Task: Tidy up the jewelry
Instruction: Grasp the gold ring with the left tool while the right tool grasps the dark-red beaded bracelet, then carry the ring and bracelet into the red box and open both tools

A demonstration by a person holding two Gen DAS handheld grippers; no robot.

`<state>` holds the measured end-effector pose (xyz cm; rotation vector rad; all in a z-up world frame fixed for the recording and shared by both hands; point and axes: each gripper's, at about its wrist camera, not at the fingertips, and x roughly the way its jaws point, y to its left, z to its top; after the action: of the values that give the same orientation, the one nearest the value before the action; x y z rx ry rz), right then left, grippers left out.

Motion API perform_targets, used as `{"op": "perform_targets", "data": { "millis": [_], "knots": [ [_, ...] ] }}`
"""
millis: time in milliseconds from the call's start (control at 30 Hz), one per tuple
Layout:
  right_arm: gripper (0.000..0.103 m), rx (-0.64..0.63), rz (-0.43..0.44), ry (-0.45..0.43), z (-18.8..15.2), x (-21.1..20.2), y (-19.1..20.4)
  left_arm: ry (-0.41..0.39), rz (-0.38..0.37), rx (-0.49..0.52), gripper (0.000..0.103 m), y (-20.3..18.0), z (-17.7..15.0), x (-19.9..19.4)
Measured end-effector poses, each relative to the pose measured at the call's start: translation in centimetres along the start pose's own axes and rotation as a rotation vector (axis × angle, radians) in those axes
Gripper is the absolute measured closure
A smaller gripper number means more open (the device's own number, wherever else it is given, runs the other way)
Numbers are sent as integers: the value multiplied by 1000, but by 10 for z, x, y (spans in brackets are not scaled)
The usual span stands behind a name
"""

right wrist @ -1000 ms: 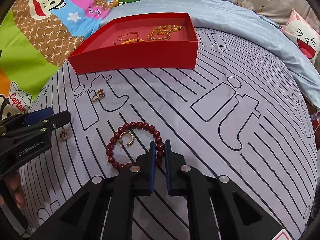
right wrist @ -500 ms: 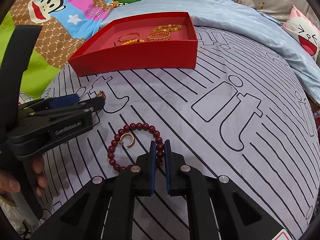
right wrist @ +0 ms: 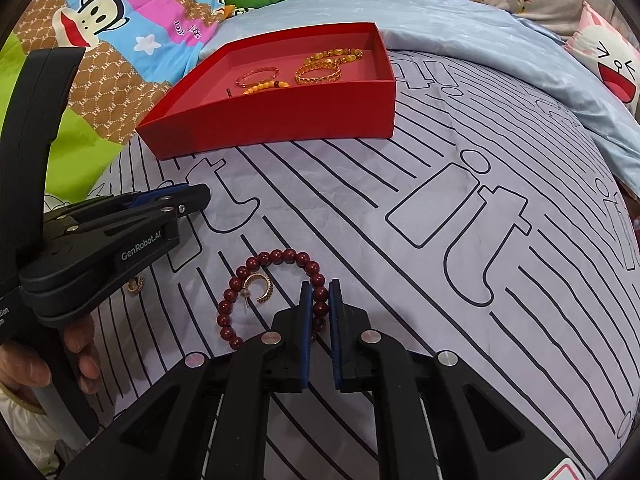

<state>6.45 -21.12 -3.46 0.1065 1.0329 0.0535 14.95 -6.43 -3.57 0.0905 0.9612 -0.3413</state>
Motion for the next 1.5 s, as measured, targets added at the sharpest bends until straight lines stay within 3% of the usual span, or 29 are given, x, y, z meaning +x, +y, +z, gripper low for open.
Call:
{"op": "perform_targets", "data": {
  "millis": [367, 933, 1233, 1500],
  "knots": [
    [95, -3, 34, -48, 11, -21, 9, -4, -35, -56, 90, 11, -5, -23],
    [95, -61, 61, -179, 40, -70, 37, -47, -12, -84, 90, 27, -1, -79],
    [95, -52, 69, -245, 84, -82, 31, -101, -29, -80, 90, 25, 42, -93],
    [95, -55, 72, -254, 142, -61, 27, -135, -3, -57, 90, 30, 100, -70]
  ]
}}
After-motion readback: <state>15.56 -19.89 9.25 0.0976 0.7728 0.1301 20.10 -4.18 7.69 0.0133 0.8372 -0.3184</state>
